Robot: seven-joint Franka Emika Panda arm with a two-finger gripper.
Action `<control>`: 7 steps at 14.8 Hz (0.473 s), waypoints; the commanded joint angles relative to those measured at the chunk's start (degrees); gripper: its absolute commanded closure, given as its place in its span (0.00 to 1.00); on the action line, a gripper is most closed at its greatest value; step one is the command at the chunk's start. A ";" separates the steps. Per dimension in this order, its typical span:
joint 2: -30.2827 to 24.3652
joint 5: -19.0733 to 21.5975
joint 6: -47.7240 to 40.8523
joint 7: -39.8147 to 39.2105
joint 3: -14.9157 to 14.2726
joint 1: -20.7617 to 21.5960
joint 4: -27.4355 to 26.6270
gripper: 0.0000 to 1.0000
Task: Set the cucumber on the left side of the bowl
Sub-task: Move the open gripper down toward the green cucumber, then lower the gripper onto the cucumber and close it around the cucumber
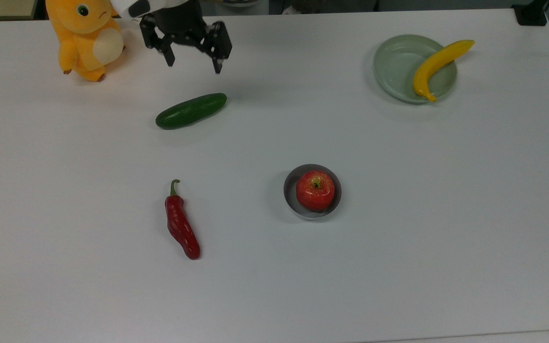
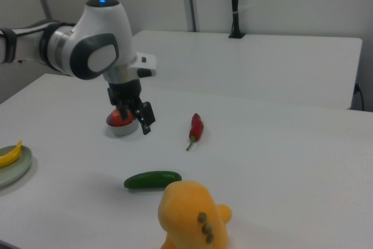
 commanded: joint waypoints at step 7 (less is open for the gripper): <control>2.04 0.77 8.83 31.79 0.27 -4.87 -6.77 0.00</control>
